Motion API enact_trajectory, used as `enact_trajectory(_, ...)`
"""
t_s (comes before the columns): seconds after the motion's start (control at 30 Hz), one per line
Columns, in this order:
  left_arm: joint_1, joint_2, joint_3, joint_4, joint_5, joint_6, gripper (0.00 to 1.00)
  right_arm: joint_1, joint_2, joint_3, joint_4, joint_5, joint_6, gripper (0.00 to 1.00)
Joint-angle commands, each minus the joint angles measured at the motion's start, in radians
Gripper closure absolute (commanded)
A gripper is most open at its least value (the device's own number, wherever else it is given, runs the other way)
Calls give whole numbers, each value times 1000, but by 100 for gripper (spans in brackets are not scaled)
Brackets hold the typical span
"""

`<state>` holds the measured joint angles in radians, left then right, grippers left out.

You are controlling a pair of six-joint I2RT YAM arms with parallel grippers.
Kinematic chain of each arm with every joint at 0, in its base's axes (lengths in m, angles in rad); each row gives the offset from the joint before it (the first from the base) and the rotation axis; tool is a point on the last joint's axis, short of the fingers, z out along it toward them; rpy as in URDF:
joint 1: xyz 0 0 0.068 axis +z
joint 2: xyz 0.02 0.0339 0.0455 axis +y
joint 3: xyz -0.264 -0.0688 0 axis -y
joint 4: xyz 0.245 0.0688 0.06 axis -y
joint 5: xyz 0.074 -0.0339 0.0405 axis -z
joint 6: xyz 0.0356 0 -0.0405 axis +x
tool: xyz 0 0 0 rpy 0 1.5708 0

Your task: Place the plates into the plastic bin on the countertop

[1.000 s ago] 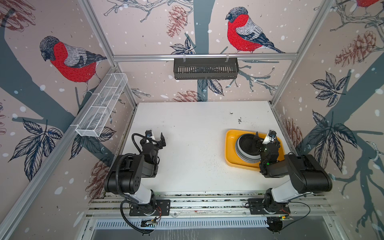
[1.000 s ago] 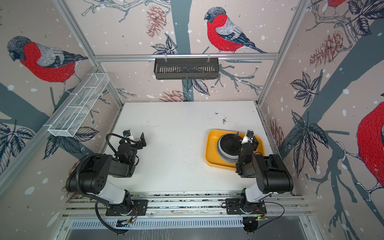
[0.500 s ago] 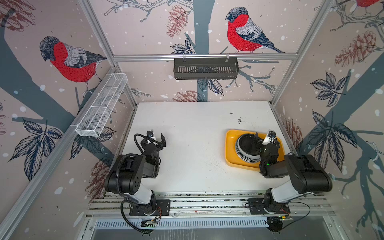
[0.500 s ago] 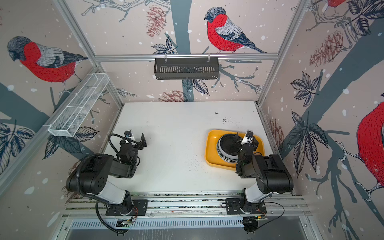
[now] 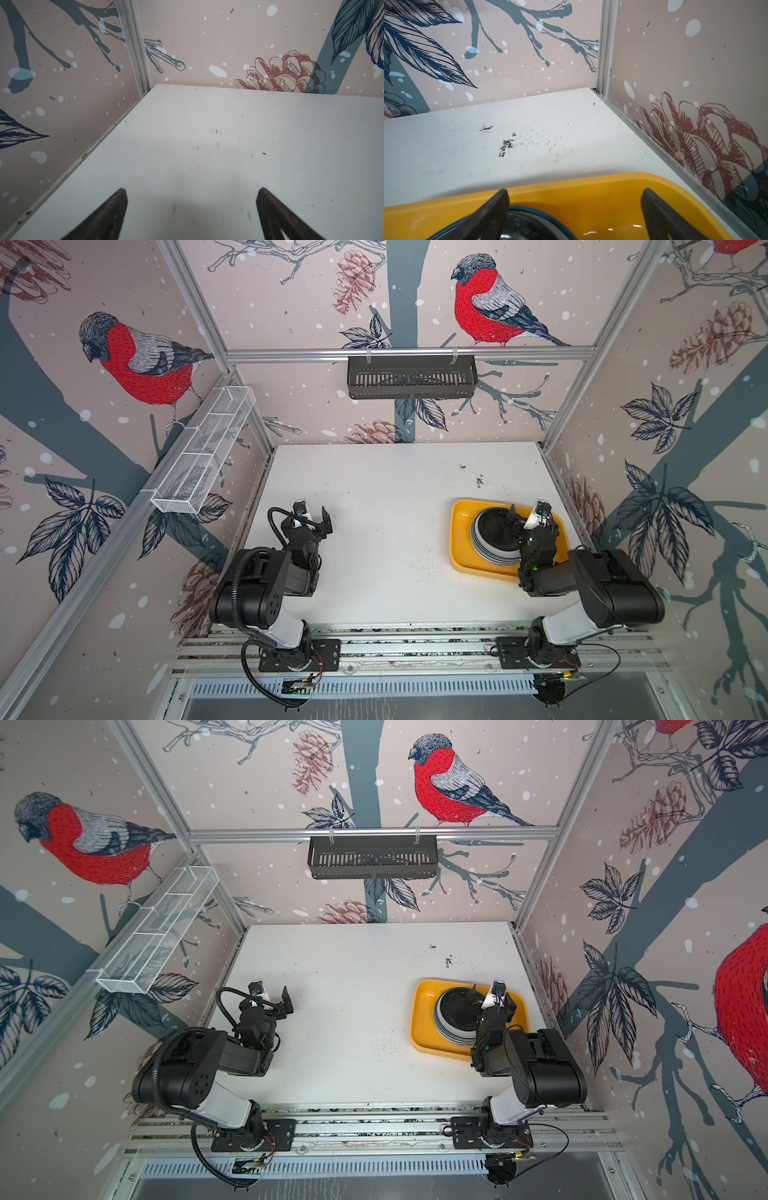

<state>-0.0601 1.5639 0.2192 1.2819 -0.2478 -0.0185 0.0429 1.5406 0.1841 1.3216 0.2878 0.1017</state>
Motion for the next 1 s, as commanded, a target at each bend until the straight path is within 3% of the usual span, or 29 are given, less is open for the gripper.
enact_trajectory(0.0, -1, -2, -1, 63, -10, 17, 3, 2, -2, 3, 36, 5, -10, 1)
enact_trajectory(0.97, 15, 1, 15, 37, 24, 8, 3, 2, -1, 8, 28, 5, -8, 0)
